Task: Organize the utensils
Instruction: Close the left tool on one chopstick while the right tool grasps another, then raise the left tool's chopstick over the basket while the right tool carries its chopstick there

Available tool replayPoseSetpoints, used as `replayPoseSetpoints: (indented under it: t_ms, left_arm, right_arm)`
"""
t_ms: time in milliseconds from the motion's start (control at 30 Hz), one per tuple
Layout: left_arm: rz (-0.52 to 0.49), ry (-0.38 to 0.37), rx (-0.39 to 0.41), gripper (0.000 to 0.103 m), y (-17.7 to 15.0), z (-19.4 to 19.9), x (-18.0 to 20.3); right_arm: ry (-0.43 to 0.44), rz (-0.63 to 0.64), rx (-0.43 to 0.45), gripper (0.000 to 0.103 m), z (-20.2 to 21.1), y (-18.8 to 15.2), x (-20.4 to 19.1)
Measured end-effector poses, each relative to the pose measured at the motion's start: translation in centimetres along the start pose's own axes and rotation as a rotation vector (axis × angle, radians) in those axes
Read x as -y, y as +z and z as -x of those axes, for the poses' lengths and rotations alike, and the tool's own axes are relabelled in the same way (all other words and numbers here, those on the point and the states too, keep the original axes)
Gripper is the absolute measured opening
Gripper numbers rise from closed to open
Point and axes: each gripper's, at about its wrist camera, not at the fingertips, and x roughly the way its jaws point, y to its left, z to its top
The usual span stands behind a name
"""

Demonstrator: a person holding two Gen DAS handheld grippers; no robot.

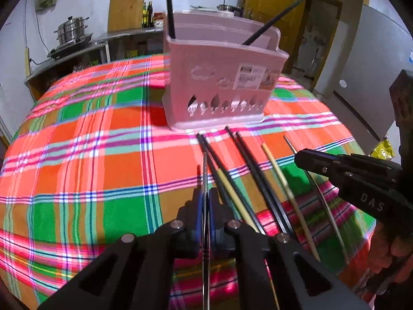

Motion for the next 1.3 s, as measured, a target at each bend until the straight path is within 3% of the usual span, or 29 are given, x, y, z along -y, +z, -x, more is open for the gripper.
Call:
replayPoseSetpoints:
  t_ms: [467,933,1300]
  left_arm:
    - [0.001,-0.071,0.166,0.005,3.5,7.2,-0.6]
    - [-0.027,-0.095,0.223,0.005,5.9,9.9,-0.2]
    - [-0.026,-0.103,0.265,0.005,10.5,11.2,-0.5]
  right_arm:
    - [0.047,0.013,0.152,0.004,5.9,2.2,-1.1]
    - [0.06,0.033,0.264,0.004,9.7,4.1,-1.6]
    - [0.075,0.046,0.334,0.004,11.1,7.1,-2.2]
